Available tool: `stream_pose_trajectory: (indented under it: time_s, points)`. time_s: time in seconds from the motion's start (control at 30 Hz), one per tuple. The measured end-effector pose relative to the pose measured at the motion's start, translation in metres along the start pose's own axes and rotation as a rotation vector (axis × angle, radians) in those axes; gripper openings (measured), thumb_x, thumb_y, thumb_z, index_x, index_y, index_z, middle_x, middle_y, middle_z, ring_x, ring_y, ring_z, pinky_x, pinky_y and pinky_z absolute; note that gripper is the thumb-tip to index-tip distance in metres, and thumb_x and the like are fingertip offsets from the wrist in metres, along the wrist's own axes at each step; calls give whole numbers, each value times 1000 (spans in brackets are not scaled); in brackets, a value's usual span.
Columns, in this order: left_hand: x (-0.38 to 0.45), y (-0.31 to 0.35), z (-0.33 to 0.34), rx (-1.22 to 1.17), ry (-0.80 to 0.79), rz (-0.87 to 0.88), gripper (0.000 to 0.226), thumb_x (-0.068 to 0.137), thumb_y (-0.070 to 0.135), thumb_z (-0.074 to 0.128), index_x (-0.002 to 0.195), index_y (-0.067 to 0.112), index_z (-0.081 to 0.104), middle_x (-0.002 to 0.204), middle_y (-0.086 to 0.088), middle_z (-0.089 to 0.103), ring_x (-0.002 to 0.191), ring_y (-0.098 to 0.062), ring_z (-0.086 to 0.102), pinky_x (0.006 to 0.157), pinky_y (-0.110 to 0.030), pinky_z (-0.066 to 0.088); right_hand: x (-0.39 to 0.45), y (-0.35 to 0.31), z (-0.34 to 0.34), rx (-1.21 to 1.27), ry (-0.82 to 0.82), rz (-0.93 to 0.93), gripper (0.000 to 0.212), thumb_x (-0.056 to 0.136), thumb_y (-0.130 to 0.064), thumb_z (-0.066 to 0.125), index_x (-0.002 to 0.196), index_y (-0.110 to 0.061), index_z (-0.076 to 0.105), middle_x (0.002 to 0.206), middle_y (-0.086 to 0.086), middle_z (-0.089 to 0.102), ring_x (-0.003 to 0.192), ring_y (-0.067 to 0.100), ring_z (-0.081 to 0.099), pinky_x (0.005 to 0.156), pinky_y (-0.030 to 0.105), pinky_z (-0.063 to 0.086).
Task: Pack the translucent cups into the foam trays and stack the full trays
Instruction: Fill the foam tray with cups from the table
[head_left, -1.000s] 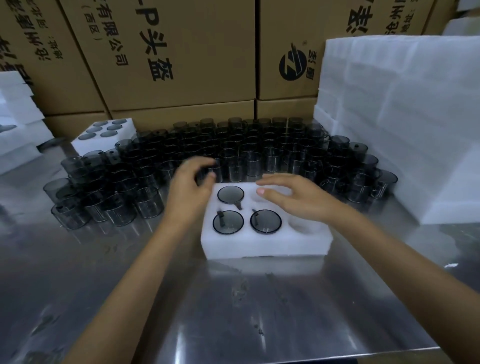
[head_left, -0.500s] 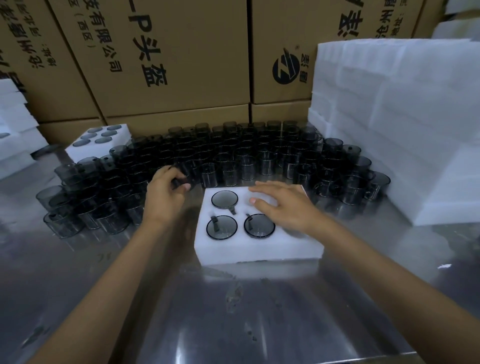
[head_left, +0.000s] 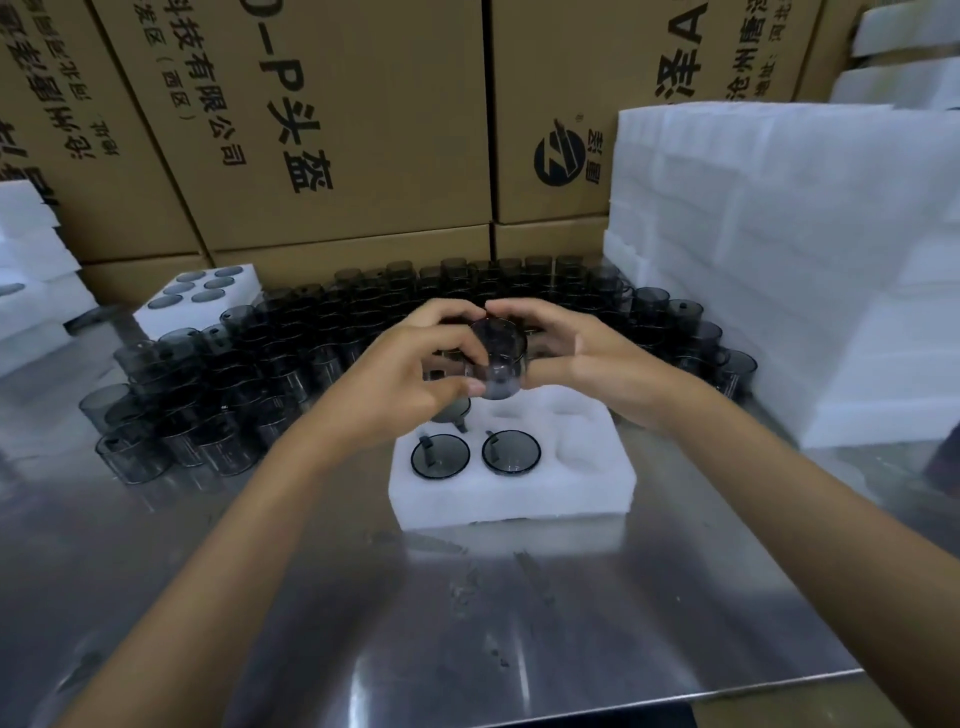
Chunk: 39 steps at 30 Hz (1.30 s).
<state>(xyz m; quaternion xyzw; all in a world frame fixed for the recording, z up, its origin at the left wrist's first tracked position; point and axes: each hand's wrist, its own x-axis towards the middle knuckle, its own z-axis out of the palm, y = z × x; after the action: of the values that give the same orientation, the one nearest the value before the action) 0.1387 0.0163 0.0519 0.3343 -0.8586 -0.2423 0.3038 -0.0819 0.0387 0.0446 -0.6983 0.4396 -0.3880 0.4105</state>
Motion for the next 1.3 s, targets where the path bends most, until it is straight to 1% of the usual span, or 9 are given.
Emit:
stream_pose_trajectory:
  time_s: [0.23, 0.37, 0.6, 0.73, 0.87, 0.97, 1.07, 1.2, 1.3]
  points:
    - [4, -7, 28, -381, 212, -191, 61, 87, 4, 72, 138, 29, 50, 119, 9, 65, 100, -4, 69, 83, -15, 54, -7, 15, 10, -72, 341, 70, 49, 68, -16, 92, 107, -12, 63, 93, 0, 67, 80, 7, 62, 80, 28, 55]
    - [6, -13, 45, -509, 256, -240, 52, 85, 8, 75, 133, 22, 59, 122, 14, 66, 109, 2, 64, 90, -13, 51, -13, 25, 25, -219, 451, 71, 54, 67, -34, 92, 104, -20, 55, 93, -9, 62, 72, -9, 57, 67, 10, 47]
    - [6, -21, 41, -420, 196, -179, 46, 97, 7, 60, 140, 23, 55, 135, 8, 58, 119, 6, 55, 100, -9, 42, -21, 22, 18, 200, 361, 121, 28, 95, -14, 66, 122, -18, 64, 102, -8, 76, 97, 10, 71, 93, 27, 56]
    - [10, -25, 47, -287, 213, -198, 48, 99, 8, 57, 142, 25, 51, 131, 4, 55, 113, 6, 55, 93, -3, 40, -18, 26, 21, 126, 364, 99, 35, 99, -8, 57, 132, -20, 62, 115, -10, 73, 101, 5, 69, 82, 17, 56]
    - [8, -33, 48, -337, 177, -271, 49, 96, 11, 62, 143, 22, 51, 134, 9, 60, 123, -2, 56, 106, -22, 43, -13, 34, 20, 64, 330, 142, 38, 100, -5, 54, 133, -21, 62, 103, -22, 70, 101, 3, 68, 75, 20, 58]
    - [8, -39, 49, -323, 134, -294, 51, 95, 12, 64, 143, 21, 51, 134, 8, 61, 123, -1, 56, 107, -25, 42, -11, 40, 20, 21, 292, 180, 40, 99, -4, 54, 136, -17, 59, 113, -14, 70, 105, 9, 68, 72, 19, 58]
    - [11, -44, 51, -299, 104, -303, 54, 95, 12, 63, 146, 19, 47, 137, 7, 57, 121, 2, 52, 100, -13, 40, -7, 44, 20, -19, 295, 184, 40, 97, -4, 58, 135, -17, 61, 121, -7, 70, 106, 10, 68, 78, 23, 59]
    - [16, -49, 51, -281, 69, -287, 52, 96, 9, 62, 146, 18, 48, 141, 4, 56, 124, 2, 50, 107, -17, 37, -6, 48, 16, -112, 331, 182, 37, 91, -6, 67, 123, -23, 68, 112, -11, 73, 105, 1, 67, 92, 20, 50]
    - [20, -55, 50, -289, 37, -273, 51, 95, 10, 64, 143, 18, 50, 140, 4, 57, 124, 0, 53, 97, -8, 42, -7, 51, 13, -97, 334, 192, 36, 86, -8, 74, 119, -21, 69, 107, -11, 74, 97, 1, 69, 92, 19, 49]
